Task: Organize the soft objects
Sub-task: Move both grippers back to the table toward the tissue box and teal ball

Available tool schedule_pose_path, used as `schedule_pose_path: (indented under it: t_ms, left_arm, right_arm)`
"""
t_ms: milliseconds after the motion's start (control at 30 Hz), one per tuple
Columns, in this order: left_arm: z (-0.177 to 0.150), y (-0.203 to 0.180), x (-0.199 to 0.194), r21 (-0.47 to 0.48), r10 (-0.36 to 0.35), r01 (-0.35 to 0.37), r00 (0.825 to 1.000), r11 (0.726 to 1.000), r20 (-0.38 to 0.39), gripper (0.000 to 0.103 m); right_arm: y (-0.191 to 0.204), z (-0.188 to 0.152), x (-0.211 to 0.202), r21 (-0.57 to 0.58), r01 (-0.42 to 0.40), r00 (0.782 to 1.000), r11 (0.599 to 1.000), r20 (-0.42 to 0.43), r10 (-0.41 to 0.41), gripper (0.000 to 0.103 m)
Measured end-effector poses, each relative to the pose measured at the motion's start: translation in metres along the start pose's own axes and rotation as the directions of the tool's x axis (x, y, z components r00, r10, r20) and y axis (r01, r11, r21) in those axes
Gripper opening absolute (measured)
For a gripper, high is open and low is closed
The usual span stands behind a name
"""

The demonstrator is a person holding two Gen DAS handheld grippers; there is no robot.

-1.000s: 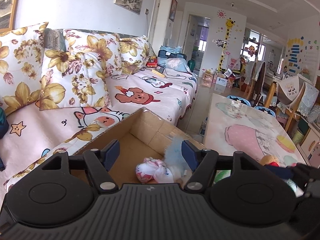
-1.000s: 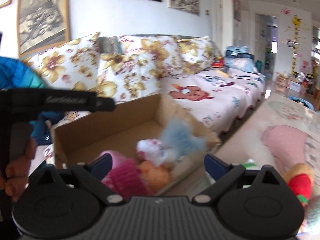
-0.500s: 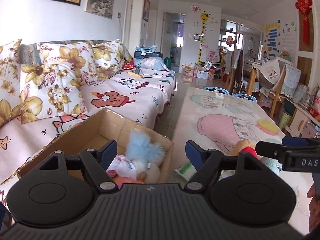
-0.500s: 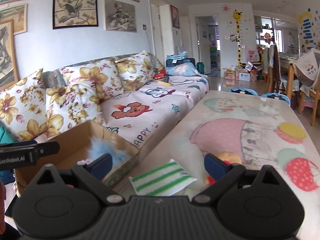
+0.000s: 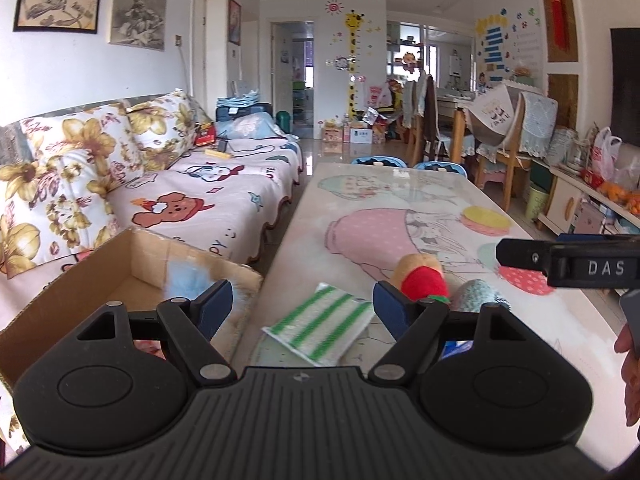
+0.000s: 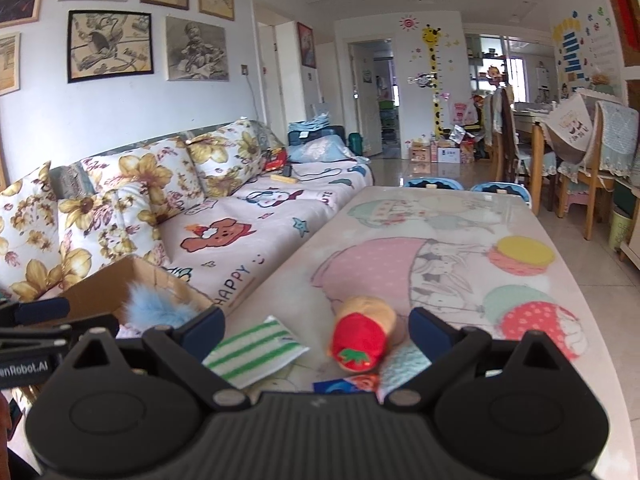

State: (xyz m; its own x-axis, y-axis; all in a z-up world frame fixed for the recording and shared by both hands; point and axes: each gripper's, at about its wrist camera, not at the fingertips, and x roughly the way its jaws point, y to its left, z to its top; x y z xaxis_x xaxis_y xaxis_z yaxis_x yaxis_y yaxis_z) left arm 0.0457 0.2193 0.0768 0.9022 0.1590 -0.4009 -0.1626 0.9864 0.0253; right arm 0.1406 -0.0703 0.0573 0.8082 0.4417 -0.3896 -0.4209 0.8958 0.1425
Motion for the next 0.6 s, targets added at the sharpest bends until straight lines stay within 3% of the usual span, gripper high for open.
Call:
schedule_pose_path:
  t_ms: [600]
  left_arm:
    - [-0.017, -0.019, 0.039, 0.156, -0.126, 0.135, 0.99, 0.978, -0.068, 0.097]
  right_arm:
    - [-0.079, -0.007, -0.024, 0.132, 0.119, 0.992, 0.984, 0.021, -0.123, 0.098]
